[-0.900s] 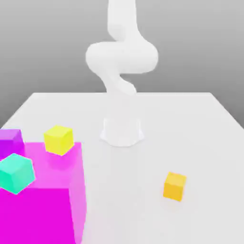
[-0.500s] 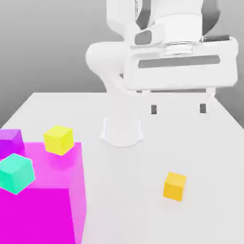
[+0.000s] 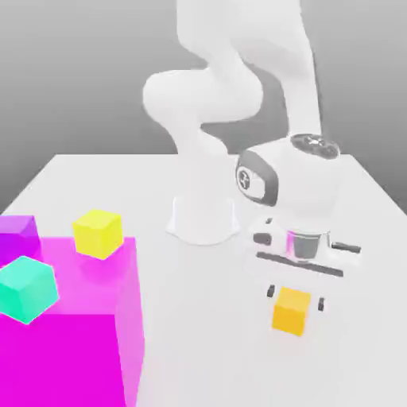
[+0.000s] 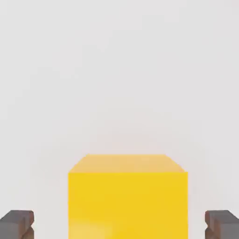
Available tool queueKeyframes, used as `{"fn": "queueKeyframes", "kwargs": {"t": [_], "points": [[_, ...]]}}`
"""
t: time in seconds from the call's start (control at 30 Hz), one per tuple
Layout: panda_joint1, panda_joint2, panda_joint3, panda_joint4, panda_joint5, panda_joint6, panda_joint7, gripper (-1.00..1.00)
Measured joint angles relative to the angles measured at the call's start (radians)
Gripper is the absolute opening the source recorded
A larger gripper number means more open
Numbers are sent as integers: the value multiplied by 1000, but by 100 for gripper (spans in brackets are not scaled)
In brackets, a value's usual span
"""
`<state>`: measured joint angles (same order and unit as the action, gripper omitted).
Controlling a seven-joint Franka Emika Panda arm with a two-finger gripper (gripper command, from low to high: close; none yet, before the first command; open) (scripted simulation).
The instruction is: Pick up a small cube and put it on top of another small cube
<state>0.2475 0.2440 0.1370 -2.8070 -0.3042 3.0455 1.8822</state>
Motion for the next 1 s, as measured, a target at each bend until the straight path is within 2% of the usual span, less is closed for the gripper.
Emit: {"fn": "queueKeyframes", "kwargs": {"t": [0.2,0.33,0.43,0.5,1.0], "points": [[15,9,-16,2,-6,9,5,-100],[-75,-112,115,-25,159,-84,-118,-100],[-72,-221,144,-45,283,-170,-208,-100],[-57,-270,107,-17,301,-247,-254,-100],[-366,-551,-198,352,269,-896,-601,-100]]}}
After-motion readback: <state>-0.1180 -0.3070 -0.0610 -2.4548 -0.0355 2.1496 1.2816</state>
